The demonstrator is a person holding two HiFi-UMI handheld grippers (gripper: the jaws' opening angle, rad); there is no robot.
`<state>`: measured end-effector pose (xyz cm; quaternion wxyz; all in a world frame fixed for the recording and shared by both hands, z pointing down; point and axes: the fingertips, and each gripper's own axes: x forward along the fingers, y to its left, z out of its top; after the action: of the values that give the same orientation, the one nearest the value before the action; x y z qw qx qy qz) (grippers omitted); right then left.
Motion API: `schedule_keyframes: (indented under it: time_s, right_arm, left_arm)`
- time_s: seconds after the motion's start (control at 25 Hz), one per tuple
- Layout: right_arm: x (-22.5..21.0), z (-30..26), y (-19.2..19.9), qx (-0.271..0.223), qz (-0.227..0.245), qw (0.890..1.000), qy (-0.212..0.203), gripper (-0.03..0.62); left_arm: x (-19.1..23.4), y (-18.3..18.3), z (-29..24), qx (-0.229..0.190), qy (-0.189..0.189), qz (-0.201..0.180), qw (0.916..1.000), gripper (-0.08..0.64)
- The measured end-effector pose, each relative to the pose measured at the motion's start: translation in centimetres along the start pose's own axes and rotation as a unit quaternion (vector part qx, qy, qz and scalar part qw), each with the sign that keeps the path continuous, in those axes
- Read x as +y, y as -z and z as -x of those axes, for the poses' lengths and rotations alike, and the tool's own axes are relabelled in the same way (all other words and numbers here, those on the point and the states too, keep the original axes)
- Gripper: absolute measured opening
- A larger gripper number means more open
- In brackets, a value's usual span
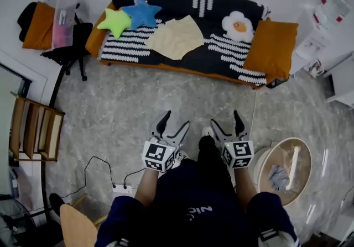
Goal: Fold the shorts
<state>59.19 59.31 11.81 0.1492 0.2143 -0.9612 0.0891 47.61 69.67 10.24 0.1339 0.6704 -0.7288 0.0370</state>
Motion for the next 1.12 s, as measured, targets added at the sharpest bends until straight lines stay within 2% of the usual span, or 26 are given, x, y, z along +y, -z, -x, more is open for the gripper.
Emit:
schedule_keyframes:
  time_s: [0.2, 0.28, 0.44, 0.72, 0.92, 1.12]
  right_arm:
    - [-0.3, -3.1, -0.3, 0.011, 0.011, 1.000, -0.025, 0.391]
    - [-0.9, -4.6, -0.7, 0.015, 0.018, 0.999, -0.038, 0.391]
    - [-3.0, -8.3, -2.0, 0.021, 0.023, 0.998, -0.061, 0.387]
    - [-9.4, -14.9, -4.9, 0.024, 0.030, 0.995, -0.091, 0.370]
    - [-13.0, -19.0, -6.7, 0.033, 0.036, 0.990, -0.129, 0.347]
    - [-15.9, -21.5, -7.3, 0.048, 0.040, 0.988, -0.144, 0.333]
  left_arm:
    - [2.0, -0.9, -1.6, -0.016, -0.016, 0.034, 0.9992, 0.304]
    - [3.0, -1.4, -2.6, -0.025, -0.025, 0.049, 0.9982, 0.278]
    - [5.3, -2.2, -6.0, -0.021, -0.054, 0.063, 0.9963, 0.272]
    - [7.4, -3.6, -14.5, -0.003, -0.094, 0.063, 0.9935, 0.273]
    - [7.9, -4.3, -19.5, 0.018, -0.128, 0.025, 0.9913, 0.273]
    - [7.8, -4.6, -22.5, 0.023, -0.146, 0.055, 0.9875, 0.273]
